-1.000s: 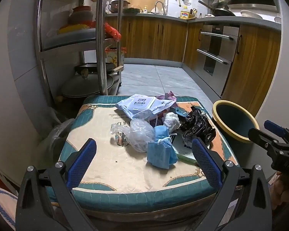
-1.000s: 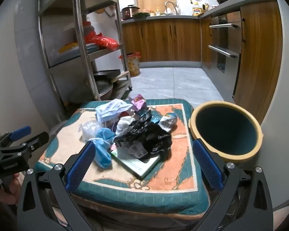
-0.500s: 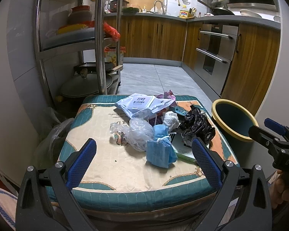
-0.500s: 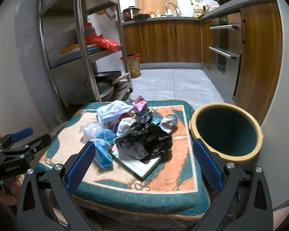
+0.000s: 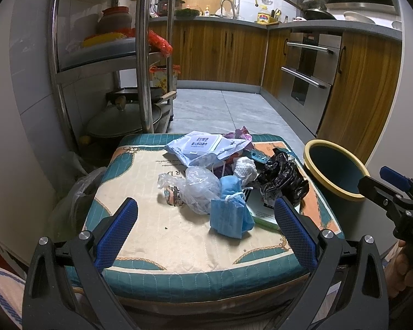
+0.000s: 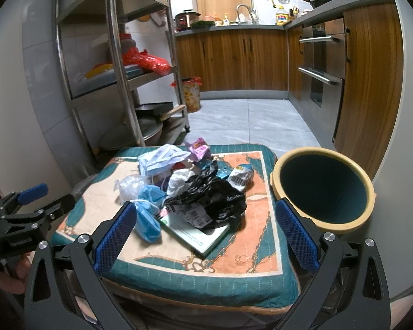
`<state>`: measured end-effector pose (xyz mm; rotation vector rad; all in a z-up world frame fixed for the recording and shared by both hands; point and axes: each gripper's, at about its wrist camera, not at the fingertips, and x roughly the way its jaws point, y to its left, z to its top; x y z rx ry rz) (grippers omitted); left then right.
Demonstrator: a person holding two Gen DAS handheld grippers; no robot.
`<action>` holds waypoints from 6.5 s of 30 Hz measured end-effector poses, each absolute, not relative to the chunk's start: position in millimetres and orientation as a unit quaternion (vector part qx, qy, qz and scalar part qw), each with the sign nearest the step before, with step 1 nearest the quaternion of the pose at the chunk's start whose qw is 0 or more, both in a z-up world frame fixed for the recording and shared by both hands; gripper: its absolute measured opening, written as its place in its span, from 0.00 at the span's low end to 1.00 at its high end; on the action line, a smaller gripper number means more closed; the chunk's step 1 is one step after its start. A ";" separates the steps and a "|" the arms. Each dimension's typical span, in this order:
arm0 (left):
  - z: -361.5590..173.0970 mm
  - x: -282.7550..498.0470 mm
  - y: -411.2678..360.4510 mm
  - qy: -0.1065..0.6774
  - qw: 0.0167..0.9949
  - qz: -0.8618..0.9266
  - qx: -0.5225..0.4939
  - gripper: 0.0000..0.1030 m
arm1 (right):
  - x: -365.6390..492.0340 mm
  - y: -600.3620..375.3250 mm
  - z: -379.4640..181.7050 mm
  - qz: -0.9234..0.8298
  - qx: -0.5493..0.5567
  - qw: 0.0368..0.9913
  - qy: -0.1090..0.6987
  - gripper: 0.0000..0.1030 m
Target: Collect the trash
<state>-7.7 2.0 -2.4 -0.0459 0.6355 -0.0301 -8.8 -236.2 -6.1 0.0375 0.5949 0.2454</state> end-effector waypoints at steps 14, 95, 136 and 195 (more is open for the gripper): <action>-4.1 -7.3 0.5 0.314 0.949 -0.016 -0.021 0.95 | -9.2 -236.9 -5.8 0.121 0.018 0.949 0.292 0.97; -52.8 61.6 15.1 0.456 0.876 -0.108 -0.111 0.04 | 87.8 -230.7 -52.4 0.136 0.058 0.901 0.408 0.78; -22.9 61.5 25.4 0.375 0.911 -0.106 -0.133 0.04 | 80.7 -277.9 -13.4 0.149 0.141 0.916 0.345 0.12; -86.2 238.1 -290.5 0.486 0.818 -0.308 0.014 0.22 | 129.6 -460.5 -87.3 -0.046 0.345 0.847 0.401 0.17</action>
